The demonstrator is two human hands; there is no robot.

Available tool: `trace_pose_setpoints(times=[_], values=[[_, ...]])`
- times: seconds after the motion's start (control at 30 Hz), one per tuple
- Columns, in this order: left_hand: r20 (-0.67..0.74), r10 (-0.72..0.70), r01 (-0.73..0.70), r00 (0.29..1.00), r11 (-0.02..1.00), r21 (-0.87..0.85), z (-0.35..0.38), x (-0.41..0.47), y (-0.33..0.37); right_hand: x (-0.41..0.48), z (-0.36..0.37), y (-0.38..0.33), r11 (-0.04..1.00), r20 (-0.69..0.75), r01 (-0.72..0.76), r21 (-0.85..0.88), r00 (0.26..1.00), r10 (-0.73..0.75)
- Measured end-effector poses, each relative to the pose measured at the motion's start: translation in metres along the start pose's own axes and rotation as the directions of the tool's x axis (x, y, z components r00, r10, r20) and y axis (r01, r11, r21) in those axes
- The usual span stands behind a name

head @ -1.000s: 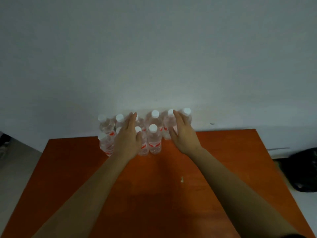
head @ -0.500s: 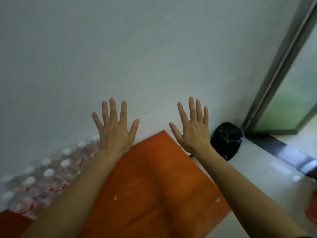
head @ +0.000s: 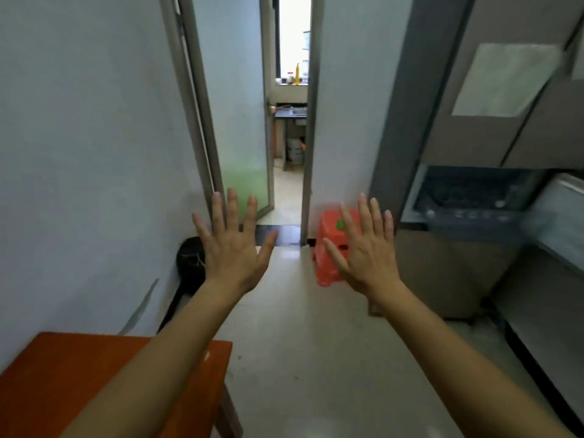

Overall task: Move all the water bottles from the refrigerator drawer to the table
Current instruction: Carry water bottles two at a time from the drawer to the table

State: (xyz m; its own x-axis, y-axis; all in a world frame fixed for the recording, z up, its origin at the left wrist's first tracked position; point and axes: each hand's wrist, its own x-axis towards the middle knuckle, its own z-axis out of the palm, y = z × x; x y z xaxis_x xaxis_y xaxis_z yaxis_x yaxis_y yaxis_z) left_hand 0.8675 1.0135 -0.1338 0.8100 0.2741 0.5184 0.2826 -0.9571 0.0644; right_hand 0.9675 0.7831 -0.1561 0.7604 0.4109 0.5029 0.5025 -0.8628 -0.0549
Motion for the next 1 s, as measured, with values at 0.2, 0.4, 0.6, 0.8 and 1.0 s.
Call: trace_pose_setpoints(times=[0.2, 0.4, 0.6, 0.8, 1.0], values=[[0.091, 0.218, -0.203, 0.972, 0.968, -0.147, 0.029, 0.002, 0.152, -0.066, -0.033, 0.137, 0.97, -0.068, -0.23, -0.076, 0.972, 0.225], [0.138, 0.373, -0.35, 0.917, 0.922, -0.167, 0.076, 0.03, 0.293, -0.092, -0.025, 0.271, 0.922, -0.052, -0.372, -0.107, 0.928, 0.369], [0.218, 0.394, -0.362, 0.893, 0.916, -0.172, 0.126, 0.063, 0.418, -0.084, -0.013, 0.399, 0.903, 0.022, -0.414, -0.114, 0.908, 0.419], [0.264, 0.35, -0.308, 0.899, 0.933, -0.187, 0.166, 0.103, 0.486, -0.052, 0.006, 0.486, 0.902, 0.091, -0.416, -0.111, 0.9, 0.426], [0.322, 0.337, -0.281, 0.885, 0.937, -0.208, 0.225, 0.156, 0.536, -0.002, 0.054, 0.555, 0.905, 0.147, -0.409, -0.116, 0.894, 0.422]])
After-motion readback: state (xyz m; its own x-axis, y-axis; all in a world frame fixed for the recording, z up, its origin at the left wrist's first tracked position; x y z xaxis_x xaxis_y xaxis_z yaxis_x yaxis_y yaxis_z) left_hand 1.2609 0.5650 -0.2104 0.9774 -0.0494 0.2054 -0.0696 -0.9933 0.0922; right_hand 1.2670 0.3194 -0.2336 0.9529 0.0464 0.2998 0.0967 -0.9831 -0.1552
